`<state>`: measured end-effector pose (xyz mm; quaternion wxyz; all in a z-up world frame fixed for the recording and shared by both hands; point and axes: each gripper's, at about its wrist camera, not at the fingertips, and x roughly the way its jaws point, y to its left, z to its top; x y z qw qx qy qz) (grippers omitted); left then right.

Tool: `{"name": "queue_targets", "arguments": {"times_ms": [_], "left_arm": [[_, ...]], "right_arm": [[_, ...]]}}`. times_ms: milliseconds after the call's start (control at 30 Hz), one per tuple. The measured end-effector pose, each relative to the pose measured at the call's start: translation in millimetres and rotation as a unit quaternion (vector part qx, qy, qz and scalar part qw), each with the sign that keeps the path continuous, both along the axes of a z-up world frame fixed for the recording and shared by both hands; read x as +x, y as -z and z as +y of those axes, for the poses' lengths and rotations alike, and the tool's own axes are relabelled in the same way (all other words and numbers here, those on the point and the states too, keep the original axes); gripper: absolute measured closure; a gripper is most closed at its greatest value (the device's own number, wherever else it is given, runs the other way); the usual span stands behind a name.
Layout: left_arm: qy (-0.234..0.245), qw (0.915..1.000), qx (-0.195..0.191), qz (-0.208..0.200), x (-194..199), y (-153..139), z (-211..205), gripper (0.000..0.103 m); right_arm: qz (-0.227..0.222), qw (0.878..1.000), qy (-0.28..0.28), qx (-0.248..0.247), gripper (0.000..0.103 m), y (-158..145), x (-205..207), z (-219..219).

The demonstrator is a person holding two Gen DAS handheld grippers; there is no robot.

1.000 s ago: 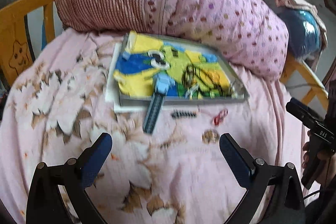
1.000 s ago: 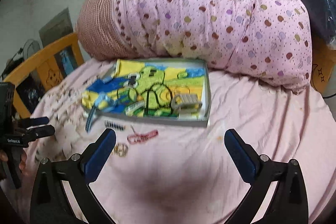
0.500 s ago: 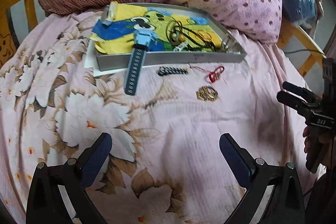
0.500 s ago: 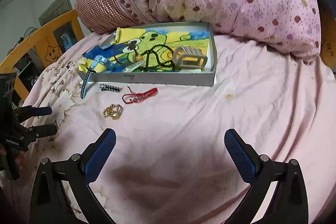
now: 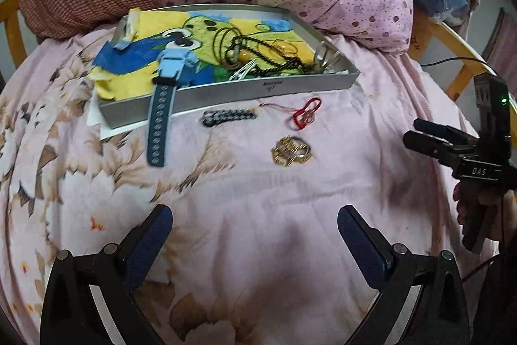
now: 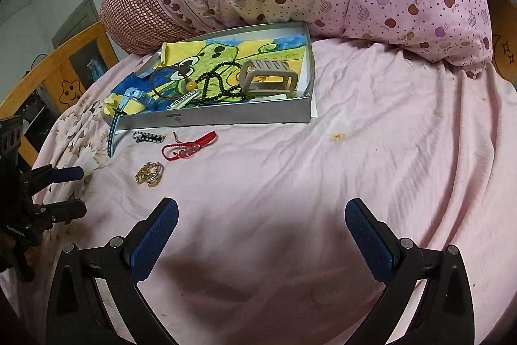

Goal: Organize jewelry
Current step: 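Withdraw both tools from the tray toward the remaining jewelry on the bed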

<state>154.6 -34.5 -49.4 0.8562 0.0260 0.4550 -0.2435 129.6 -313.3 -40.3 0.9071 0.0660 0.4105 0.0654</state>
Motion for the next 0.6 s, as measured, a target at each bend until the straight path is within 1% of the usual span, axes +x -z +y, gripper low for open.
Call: {"name": "queue_targets", "arguments": {"times_ms": [200,400,467,533,600], "left_arm": [[0.004,0.9997,-0.022,-0.001,10.9,1.2,-8.0,0.0],[0.028,0.999,-0.034,-0.01,20.1,0.3,-19.3,0.001],[0.036,0.9986,-0.039,-0.008,23.6,0.3,-21.4,0.003],[0.045,0.998,-0.045,-0.003,27.9,1.3,-24.4,0.012],[0.054,0.9973,-0.049,0.004,32.2,3.4,-27.6,0.017]], "right_arm": [[-0.005,1.0,0.0,0.008,0.001,2.1,9.2,-4.6],[-0.008,1.0,-0.008,0.019,0.001,6.0,15.7,-6.8],[-0.007,1.0,-0.012,0.025,0.001,7.4,18.4,-6.7],[-0.009,0.999,-0.02,0.029,0.001,7.7,21.9,-5.6],[-0.011,0.999,-0.029,0.034,0.001,7.4,27.1,-3.2]]}}
